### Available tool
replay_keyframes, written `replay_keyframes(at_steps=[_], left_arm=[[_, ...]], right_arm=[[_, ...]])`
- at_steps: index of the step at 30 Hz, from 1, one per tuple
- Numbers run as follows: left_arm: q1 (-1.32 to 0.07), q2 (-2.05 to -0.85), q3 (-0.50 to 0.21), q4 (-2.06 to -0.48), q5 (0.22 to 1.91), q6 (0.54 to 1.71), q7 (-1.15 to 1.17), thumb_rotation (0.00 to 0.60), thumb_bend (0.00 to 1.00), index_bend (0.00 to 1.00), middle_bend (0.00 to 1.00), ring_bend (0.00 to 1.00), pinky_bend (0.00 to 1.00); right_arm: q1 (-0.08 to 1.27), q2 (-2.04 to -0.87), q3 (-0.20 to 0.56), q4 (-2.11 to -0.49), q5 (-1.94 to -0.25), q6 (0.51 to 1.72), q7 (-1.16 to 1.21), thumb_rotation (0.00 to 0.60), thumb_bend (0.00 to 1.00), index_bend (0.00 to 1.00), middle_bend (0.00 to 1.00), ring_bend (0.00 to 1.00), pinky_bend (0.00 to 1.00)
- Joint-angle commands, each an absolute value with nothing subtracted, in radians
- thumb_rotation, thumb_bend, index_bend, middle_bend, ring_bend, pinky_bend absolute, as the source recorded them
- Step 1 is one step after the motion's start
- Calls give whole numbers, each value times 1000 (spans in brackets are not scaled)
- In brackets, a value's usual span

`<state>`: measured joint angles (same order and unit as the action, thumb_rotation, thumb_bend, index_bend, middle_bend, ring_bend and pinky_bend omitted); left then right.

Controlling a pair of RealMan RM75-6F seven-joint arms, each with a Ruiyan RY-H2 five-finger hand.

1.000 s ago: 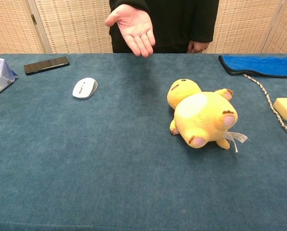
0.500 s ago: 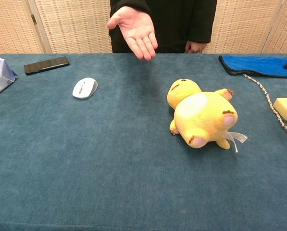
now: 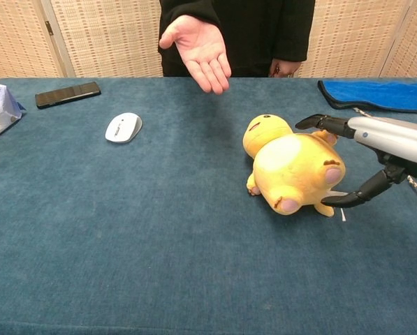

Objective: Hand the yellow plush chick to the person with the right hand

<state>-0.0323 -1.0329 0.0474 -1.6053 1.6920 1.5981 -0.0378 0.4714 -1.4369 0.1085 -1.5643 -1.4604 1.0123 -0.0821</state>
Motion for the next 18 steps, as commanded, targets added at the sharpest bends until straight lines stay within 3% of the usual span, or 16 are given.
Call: replay_keyframes(at_steps=[1, 3, 6, 8, 11, 13, 18], left_arm=[[-27, -1027, 46, -1605, 1693, 1609, -48, 600, 222, 0, 0, 7, 177], [-25, -1024, 47, -1605, 1694, 1614, -55, 600, 221, 0, 0, 7, 177], [-23, -1020, 47, -1605, 1695, 1618, -66, 600, 222, 0, 0, 7, 177], [-21, -1019, 46, -1604, 1697, 1626, -72, 600, 222, 0, 0, 6, 177], [-18, -1017, 45, -1603, 1701, 1635, -80, 600, 222, 0, 0, 6, 177], [-16, -1017, 45, -1601, 1700, 1639, -84, 600, 222, 0, 0, 6, 177], [-17, -1016, 44, -1599, 1699, 1636, -87, 600, 222, 0, 0, 6, 177]], right_arm=[[482, -1498, 110, -1490, -1442, 1025, -94, 600, 152, 0, 0, 0, 42], [481, -1524, 111, -1460, -1446, 1045, -99, 600, 202, 0, 21, 9, 93], [484, -1569, 113, -1405, -1461, 1080, -110, 600, 294, 45, 184, 146, 347], [491, -1597, 119, -1366, -1470, 1094, -85, 600, 355, 178, 309, 306, 554], [495, -1631, 120, -1317, -1500, 1131, -20, 600, 430, 403, 471, 478, 728], [492, -1637, 115, -1304, -1527, 1168, 10, 600, 454, 474, 524, 533, 781], [471, -1576, 128, -1390, -1579, 1278, 14, 600, 455, 483, 531, 539, 785]])
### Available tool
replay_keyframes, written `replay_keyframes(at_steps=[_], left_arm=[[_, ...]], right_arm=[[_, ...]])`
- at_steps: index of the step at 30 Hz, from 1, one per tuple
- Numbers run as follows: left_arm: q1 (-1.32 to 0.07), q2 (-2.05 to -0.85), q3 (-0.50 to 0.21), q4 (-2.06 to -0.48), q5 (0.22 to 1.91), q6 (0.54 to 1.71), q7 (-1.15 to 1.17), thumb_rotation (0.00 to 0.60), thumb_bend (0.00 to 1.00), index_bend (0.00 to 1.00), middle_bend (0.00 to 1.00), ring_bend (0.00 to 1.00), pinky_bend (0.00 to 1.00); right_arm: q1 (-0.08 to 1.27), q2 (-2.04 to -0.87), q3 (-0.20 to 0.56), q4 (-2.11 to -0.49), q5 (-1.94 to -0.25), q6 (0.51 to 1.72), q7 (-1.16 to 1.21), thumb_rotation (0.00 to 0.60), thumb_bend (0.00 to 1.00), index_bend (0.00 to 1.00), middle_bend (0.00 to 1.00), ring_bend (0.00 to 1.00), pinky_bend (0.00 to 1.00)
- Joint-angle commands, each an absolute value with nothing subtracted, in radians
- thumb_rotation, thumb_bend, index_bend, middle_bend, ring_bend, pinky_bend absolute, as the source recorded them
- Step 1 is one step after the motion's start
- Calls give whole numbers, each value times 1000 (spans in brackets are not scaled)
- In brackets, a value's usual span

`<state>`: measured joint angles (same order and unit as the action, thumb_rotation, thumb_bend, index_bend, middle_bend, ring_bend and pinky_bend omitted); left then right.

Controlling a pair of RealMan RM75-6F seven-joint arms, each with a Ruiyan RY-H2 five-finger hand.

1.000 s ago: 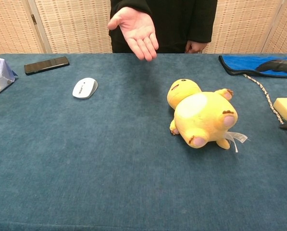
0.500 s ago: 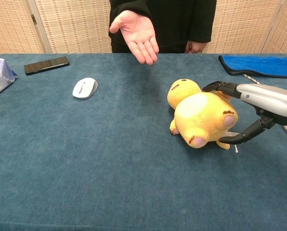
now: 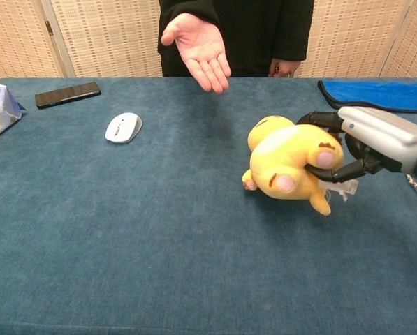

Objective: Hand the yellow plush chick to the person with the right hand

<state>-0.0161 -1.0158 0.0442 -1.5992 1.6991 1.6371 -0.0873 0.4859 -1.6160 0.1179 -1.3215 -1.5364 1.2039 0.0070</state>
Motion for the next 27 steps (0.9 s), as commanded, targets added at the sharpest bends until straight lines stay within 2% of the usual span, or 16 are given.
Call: replay_keyframes(at_steps=[1, 7, 13, 19, 27], left_arm=[[-17, -1017, 44, -1599, 1700, 1635, -86, 600, 222, 0, 0, 6, 177], [-21, -1020, 46, -1606, 1698, 1622, -78, 600, 222, 0, 0, 7, 177], [-35, -1019, 38, -1602, 1672, 1589, -97, 600, 222, 0, 0, 7, 176], [-49, -1016, 36, -1592, 1655, 1556, -121, 600, 222, 0, 0, 6, 177], [-56, -1011, 33, -1581, 1640, 1541, -155, 600, 222, 0, 0, 7, 177]], right_arm=[[464, -1553, 136, -1425, -1588, 1307, 8, 600, 455, 483, 531, 539, 784], [444, -1450, 206, -1602, -1617, 1433, -15, 600, 444, 483, 531, 539, 785], [517, -1446, 305, -1676, -1573, 1393, -85, 600, 421, 483, 530, 539, 785], [631, -1518, 393, -1621, -1474, 1299, -132, 600, 404, 483, 516, 539, 785], [784, -1636, 498, -1420, -1317, 1197, -181, 600, 383, 483, 464, 538, 754]])
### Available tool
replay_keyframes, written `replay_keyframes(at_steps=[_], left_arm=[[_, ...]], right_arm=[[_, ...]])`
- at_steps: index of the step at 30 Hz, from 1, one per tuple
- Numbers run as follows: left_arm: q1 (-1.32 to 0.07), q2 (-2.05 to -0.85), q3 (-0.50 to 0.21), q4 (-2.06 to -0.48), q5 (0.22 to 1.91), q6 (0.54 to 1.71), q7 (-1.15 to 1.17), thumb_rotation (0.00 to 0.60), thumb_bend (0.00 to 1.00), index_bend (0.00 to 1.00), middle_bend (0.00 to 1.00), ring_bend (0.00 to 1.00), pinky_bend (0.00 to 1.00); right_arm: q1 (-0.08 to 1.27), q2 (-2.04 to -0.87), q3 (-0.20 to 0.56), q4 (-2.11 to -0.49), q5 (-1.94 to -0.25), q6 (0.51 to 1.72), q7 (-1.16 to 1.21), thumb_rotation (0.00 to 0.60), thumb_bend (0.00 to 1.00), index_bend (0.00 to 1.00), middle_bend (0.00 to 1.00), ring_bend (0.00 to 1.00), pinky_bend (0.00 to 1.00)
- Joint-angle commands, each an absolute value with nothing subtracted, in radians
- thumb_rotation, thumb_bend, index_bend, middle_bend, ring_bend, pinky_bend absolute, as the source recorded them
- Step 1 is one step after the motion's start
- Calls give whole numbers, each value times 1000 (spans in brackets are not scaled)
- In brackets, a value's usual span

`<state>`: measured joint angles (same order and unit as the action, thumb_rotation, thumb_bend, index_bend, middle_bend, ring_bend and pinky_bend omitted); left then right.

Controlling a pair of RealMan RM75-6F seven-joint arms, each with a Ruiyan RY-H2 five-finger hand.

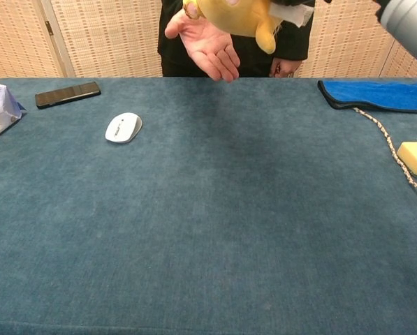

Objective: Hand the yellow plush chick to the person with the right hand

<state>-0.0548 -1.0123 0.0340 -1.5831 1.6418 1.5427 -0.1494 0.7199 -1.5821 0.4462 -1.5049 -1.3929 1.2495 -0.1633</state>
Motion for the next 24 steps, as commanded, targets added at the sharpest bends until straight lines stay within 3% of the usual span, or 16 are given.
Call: replay_keyframes(at_steps=[1, 4, 6, 10, 13, 16, 24], left_arm=[[-57, -1011, 33, -1580, 1639, 1540, -157, 600, 222, 0, 0, 7, 177], [-60, -1010, 32, -1576, 1635, 1533, -163, 600, 222, 0, 0, 6, 177], [-62, -1010, 32, -1574, 1632, 1529, -166, 600, 222, 0, 0, 6, 177], [-62, -1008, 34, -1574, 1637, 1531, -172, 600, 222, 0, 0, 7, 177], [-61, -1008, 35, -1572, 1641, 1536, -173, 600, 222, 0, 0, 7, 177], [-60, -1009, 36, -1568, 1643, 1539, -173, 600, 222, 0, 0, 7, 177], [-59, -1014, 41, -1575, 1659, 1545, -151, 600, 222, 0, 0, 6, 176]], right_arm=[[797, -1645, 505, -1401, -1301, 1185, -176, 600, 381, 483, 460, 538, 744], [830, -1663, 514, -1356, -1259, 1149, -175, 600, 344, 483, 421, 511, 700], [844, -1665, 515, -1350, -1221, 1118, -183, 600, 304, 423, 356, 454, 645], [861, -1634, 510, -1379, -1148, 1041, -212, 600, 252, 123, 173, 290, 501], [860, -1581, 496, -1440, -1113, 1000, -252, 600, 200, 7, 35, 145, 374], [828, -1507, 483, -1548, -1120, 1034, -287, 600, 139, 0, 0, 29, 271], [680, -1302, 422, -1826, -1213, 1173, -301, 600, 102, 0, 0, 0, 225]])
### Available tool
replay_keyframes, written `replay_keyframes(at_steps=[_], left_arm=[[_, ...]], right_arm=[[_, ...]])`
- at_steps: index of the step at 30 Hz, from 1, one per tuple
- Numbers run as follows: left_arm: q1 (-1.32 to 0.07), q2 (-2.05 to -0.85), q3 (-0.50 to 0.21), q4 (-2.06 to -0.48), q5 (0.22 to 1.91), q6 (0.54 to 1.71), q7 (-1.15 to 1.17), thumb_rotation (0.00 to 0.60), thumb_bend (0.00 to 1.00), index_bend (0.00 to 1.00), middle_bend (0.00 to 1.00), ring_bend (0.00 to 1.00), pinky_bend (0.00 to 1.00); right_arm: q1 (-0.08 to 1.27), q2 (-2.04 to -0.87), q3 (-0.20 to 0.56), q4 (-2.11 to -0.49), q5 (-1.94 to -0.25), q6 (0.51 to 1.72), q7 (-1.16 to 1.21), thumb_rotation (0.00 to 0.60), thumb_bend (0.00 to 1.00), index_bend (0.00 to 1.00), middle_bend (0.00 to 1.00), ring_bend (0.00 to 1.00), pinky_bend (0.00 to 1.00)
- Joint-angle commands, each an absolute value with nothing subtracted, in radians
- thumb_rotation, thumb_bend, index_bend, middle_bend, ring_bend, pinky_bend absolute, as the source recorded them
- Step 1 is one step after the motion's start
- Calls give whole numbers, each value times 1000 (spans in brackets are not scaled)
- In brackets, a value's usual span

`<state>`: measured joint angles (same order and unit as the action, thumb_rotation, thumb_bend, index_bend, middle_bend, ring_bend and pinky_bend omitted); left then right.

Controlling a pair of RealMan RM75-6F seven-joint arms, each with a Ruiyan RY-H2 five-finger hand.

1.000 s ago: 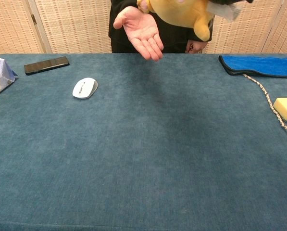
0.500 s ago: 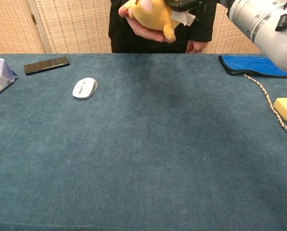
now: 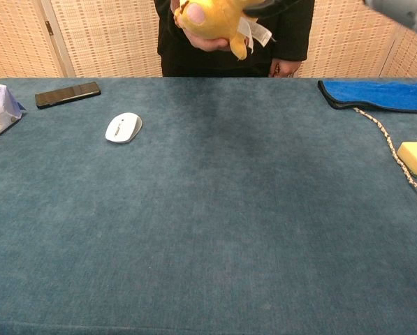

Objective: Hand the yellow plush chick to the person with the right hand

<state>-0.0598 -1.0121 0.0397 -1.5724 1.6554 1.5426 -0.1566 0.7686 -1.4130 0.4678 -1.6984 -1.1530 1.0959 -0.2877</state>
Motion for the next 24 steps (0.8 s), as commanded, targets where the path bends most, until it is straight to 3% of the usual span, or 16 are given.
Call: replay_keyframes(at_steps=[1, 6, 10, 13, 19, 24], left_arm=[[-58, -1015, 41, -1576, 1661, 1548, -145, 600, 222, 0, 0, 6, 176], [-55, -1022, 37, -1583, 1658, 1555, -113, 600, 222, 0, 0, 6, 177], [-48, -1027, 35, -1591, 1667, 1576, -90, 600, 222, 0, 0, 7, 177], [-42, -1035, 31, -1584, 1690, 1612, -85, 600, 222, 0, 0, 6, 177], [-32, -1067, 25, -1540, 1753, 1693, -102, 600, 222, 0, 0, 6, 177], [-29, -1081, 25, -1531, 1759, 1700, -81, 600, 222, 0, 0, 7, 177]], right_arm=[[649, -1266, 399, -1863, -1235, 1190, -297, 600, 102, 0, 0, 0, 220], [495, -1133, 241, -1938, -1387, 1265, -249, 600, 102, 0, 0, 0, 159], [349, -1122, 73, -1818, -1541, 1383, -218, 600, 102, 0, 0, 0, 141], [277, -1148, -1, -1700, -1575, 1428, -189, 600, 103, 0, 0, 0, 119], [182, -1221, -46, -1538, -1534, 1472, -140, 600, 112, 0, 0, 0, 75], [182, -1198, -44, -1554, -1539, 1452, -117, 600, 127, 0, 0, 0, 15]])
